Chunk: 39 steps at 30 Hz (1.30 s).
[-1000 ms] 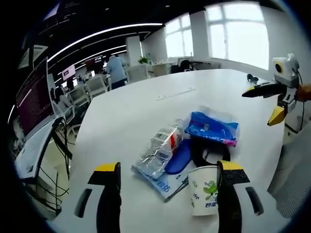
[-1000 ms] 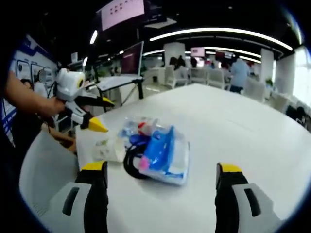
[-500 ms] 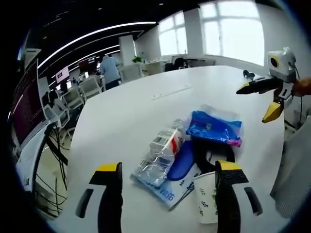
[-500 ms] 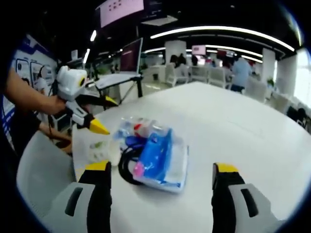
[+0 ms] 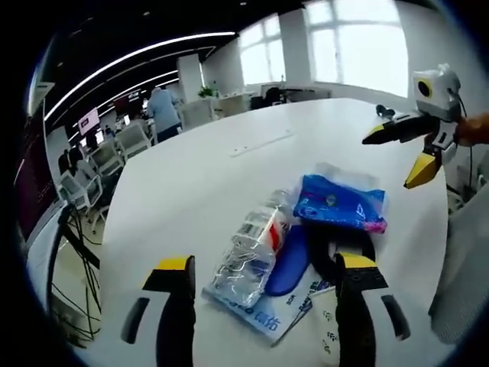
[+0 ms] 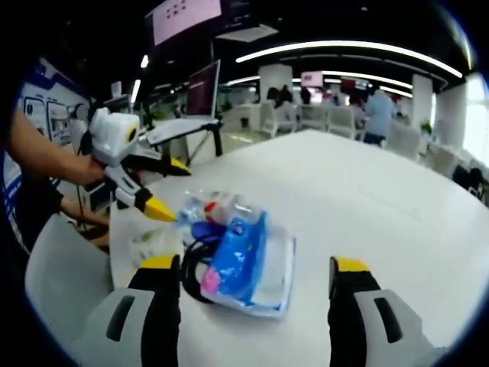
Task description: Arrange the tabletop items into an orderly group along one side of the table until the central work area is clear of visible clutter.
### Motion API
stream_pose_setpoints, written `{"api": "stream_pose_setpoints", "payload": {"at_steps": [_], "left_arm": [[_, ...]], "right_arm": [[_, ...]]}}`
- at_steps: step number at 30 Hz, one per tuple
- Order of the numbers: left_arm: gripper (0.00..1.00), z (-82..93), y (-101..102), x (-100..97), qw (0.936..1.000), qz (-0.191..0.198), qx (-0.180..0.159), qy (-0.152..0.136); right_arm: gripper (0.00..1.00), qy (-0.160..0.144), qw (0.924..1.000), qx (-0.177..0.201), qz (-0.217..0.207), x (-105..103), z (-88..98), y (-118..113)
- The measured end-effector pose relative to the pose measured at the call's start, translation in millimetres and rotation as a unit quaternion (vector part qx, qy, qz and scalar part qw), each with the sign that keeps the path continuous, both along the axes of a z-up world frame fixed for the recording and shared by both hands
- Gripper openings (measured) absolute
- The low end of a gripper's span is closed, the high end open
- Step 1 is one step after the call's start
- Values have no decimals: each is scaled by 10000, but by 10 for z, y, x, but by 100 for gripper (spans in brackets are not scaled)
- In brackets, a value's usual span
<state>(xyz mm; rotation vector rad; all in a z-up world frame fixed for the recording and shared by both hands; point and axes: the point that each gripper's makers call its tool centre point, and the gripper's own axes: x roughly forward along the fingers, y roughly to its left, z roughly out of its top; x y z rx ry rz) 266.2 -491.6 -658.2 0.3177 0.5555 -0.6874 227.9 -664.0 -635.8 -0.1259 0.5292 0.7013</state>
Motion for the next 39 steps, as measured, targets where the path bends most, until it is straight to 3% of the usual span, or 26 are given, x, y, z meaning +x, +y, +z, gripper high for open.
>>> {"api": "stream_pose_setpoints", "payload": {"at_steps": [39], "left_arm": [[61,-262,-321,391,9972,-624,116,393]], "right_arm": [[55,247,9994,60,227,486,-184,282]]}}
